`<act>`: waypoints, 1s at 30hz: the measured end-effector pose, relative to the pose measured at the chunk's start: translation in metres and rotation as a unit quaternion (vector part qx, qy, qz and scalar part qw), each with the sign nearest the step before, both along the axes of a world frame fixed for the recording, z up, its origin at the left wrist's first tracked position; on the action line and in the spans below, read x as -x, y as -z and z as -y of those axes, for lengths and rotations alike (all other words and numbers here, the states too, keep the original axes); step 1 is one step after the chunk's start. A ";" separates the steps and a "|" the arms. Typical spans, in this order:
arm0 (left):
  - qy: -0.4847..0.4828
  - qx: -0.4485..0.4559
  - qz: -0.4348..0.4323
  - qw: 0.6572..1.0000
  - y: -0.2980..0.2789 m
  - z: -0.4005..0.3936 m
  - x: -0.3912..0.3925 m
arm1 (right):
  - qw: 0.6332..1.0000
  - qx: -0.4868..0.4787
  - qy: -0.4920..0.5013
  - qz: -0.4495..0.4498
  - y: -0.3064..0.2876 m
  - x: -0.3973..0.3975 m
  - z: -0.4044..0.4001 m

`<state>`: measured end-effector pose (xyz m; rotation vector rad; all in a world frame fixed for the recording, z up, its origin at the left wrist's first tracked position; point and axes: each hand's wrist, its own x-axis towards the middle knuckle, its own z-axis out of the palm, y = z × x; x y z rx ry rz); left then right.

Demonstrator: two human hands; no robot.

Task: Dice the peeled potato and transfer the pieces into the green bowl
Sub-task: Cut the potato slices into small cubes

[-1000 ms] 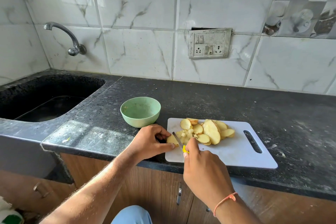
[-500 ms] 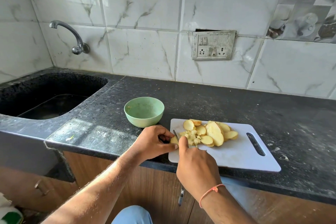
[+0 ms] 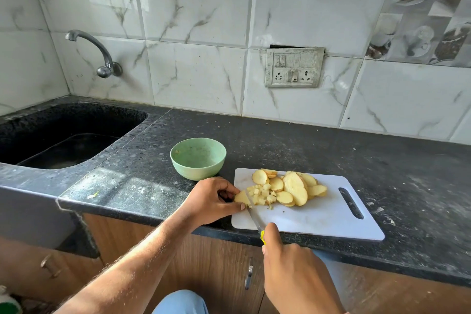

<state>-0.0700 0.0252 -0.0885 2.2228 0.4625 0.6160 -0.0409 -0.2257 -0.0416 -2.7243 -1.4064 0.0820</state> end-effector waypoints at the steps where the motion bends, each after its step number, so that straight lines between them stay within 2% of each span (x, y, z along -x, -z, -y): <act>1: -0.001 0.001 -0.001 1.000 0.000 0.000 0.000 | 1.000 -0.003 0.002 0.001 0.000 -0.001 0.002; 5: -0.002 0.003 -0.005 1.000 -0.001 0.001 0.000 | 0.998 -0.058 0.027 0.027 0.004 -0.013 0.007; 11: -0.004 0.006 -0.008 1.000 -0.002 0.001 0.000 | 0.993 -0.114 0.003 0.039 0.011 -0.012 0.006; 13: -0.004 0.003 -0.005 1.000 -0.001 0.001 0.000 | 0.993 -0.101 0.025 0.064 0.007 -0.013 0.001; 17: -0.005 0.000 -0.002 1.000 0.001 0.000 0.000 | 0.996 -0.076 0.018 0.050 0.007 -0.015 0.003; 19: -0.005 0.000 0.000 1.000 0.000 0.000 0.000 | 0.990 -0.128 0.012 0.062 0.016 -0.017 0.001; 23: -0.001 -0.004 -0.005 1.000 -0.001 0.002 0.000 | 0.993 -0.101 0.042 0.050 0.011 -0.019 -0.006; 30: 0.001 0.002 -0.006 1.000 -0.003 0.001 -0.001 | 0.985 -0.155 0.013 0.075 0.016 -0.029 -0.010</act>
